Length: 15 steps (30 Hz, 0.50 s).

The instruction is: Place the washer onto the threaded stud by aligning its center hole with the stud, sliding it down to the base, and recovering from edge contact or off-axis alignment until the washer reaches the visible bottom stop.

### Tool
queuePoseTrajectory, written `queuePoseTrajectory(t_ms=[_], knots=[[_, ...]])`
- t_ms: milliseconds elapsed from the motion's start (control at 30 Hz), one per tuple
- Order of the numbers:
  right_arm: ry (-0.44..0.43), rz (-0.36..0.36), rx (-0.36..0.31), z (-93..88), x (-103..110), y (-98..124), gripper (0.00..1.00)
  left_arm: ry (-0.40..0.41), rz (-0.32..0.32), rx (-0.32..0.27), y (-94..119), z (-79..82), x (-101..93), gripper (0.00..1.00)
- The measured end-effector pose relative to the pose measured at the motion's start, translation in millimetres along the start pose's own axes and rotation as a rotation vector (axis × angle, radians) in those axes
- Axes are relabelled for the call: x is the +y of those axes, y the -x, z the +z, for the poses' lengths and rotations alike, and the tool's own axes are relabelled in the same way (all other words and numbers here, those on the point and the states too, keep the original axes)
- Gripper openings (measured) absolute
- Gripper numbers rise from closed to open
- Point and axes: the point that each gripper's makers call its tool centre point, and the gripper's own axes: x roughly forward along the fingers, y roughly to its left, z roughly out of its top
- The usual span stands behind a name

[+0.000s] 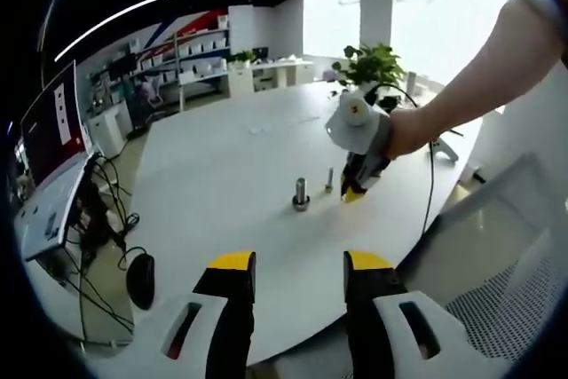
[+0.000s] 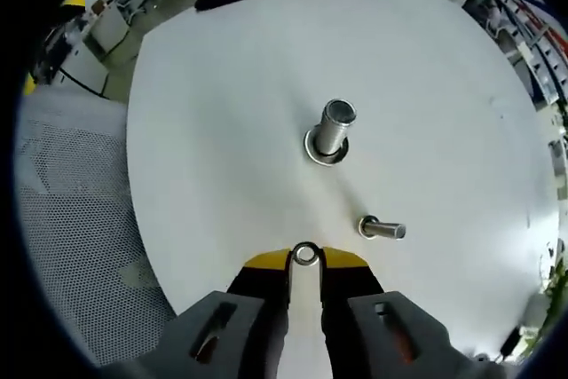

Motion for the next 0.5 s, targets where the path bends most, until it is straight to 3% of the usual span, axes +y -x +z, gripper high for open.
queuePoseTrajectory(t_ms=[200, 500], knots=[[-0.087, 0.01, -0.026, -9.1, -3, 9, 0.13, 0.004, 0.007, 0.006, 0, -1.8, 1.1, 0.38], [-0.118, -0.014, -0.053, -16.9, -14, 24, 0.13, 0.007, 0.014, 0.016, 0, -3.6, 2.2, 0.38]])
